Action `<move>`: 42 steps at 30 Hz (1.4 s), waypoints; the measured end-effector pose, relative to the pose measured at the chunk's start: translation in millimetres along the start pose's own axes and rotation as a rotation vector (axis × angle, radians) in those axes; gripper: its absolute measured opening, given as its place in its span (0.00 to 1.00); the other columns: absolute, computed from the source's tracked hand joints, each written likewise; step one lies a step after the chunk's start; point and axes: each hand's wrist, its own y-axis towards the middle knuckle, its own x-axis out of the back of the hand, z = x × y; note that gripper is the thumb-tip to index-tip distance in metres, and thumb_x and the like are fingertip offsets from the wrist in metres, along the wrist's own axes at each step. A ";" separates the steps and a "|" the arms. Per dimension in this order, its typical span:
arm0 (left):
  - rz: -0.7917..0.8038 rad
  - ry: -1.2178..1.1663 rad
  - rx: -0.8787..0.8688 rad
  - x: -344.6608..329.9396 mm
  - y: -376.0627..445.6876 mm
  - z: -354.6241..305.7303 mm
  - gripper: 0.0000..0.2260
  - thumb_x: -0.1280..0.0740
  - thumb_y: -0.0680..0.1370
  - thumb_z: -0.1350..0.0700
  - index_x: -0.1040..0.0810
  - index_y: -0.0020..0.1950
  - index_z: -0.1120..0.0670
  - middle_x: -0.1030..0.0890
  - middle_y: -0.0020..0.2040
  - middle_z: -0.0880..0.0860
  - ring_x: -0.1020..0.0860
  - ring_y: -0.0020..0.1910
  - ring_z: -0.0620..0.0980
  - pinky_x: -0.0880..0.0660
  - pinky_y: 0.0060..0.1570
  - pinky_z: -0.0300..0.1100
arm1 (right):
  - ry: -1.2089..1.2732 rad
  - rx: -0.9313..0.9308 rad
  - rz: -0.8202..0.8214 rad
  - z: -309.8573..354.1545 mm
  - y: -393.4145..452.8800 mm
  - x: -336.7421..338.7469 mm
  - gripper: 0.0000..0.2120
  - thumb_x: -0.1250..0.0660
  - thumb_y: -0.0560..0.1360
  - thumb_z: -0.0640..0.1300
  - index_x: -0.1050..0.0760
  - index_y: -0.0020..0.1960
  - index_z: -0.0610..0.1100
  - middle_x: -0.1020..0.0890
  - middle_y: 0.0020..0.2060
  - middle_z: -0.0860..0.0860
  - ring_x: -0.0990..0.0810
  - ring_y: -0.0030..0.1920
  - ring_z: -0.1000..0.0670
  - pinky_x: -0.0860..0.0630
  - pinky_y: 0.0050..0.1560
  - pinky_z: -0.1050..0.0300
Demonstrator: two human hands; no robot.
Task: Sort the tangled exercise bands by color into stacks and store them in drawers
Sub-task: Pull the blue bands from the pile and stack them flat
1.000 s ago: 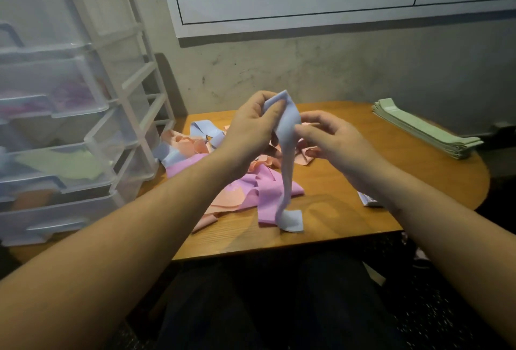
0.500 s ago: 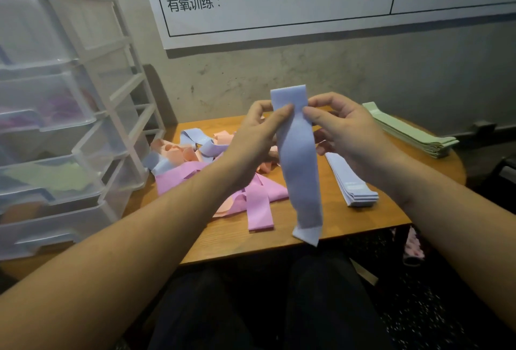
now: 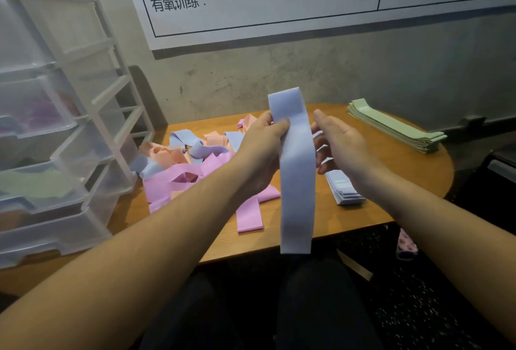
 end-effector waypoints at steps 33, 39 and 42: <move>-0.222 0.029 0.094 -38.0 142.1 54.4 0.09 0.41 0.84 0.59 0.28 0.63 0.54 0.17 0.49 0.52 0.16 0.46 0.51 0.17 0.45 0.46 | -0.321 -0.148 -0.128 -69.0 12.3 76.1 0.10 0.34 0.77 0.42 0.28 0.56 0.50 0.25 0.36 0.48 0.28 0.35 0.53 0.31 0.37 0.55; -0.210 0.124 0.105 -48.9 181.6 69.6 0.05 0.36 0.83 0.56 0.23 0.57 0.51 0.16 0.50 0.52 0.16 0.43 0.49 0.21 0.33 0.37 | -0.388 -0.215 -0.139 -76.9 30.4 100.6 0.02 0.30 0.77 0.45 0.18 0.48 0.49 0.16 0.44 0.49 0.23 0.40 0.56 0.27 0.41 0.60; -0.188 0.132 0.123 -53.5 201.3 79.2 0.05 0.33 0.82 0.57 0.21 0.57 0.51 0.15 0.51 0.54 0.16 0.45 0.51 0.22 0.32 0.36 | -0.389 -0.248 -0.142 -81.2 37.4 107.9 0.06 0.33 0.77 0.42 0.18 0.49 0.50 0.17 0.43 0.47 0.25 0.37 0.57 0.29 0.37 0.63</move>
